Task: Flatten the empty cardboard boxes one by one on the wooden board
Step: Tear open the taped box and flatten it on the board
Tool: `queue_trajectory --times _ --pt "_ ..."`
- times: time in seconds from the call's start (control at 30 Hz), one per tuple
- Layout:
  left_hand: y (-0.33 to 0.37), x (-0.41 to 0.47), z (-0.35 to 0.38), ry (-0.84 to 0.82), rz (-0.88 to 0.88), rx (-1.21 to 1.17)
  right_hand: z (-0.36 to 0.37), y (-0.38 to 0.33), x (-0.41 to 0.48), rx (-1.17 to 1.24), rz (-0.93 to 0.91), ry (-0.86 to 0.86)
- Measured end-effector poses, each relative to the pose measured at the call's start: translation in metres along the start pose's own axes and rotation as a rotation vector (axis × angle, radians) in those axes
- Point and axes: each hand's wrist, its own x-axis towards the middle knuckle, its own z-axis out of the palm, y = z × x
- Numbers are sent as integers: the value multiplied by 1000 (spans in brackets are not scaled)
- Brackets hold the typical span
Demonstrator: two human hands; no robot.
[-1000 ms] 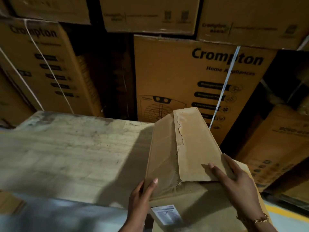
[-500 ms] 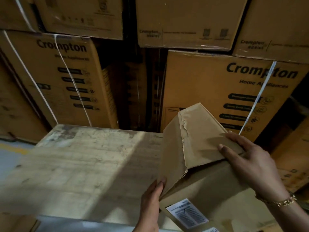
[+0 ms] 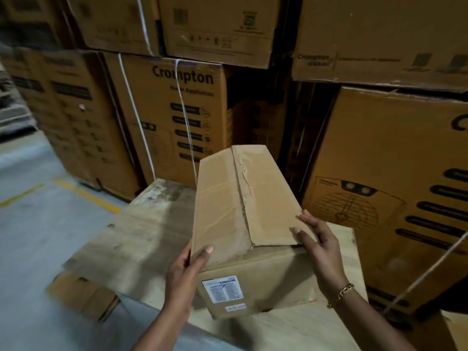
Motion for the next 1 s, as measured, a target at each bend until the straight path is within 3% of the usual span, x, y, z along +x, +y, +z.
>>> queue_trajectory --times 0.17,0.33,0.47,0.67,0.87,0.93,1.0 --pt "-30 16 -23 39 -30 138 25 72 18 80 132 -97" --pt "-72 16 -34 50 -103 331 21 133 4 -220 111 -261" --pt "-78 21 -36 48 -112 465 20 132 5 -427 -4 -339" --pt "-85 13 -31 5 -101 739 14 124 3 -642 9 -481" --pt "-73 15 -14 114 -103 962 12 115 13 -854 32 -539" --pt "-71 16 -10 147 -101 995 10 118 16 -837 -3 -513" --pt "-66 14 -7 231 -72 883 1 123 18 -692 -16 -446"
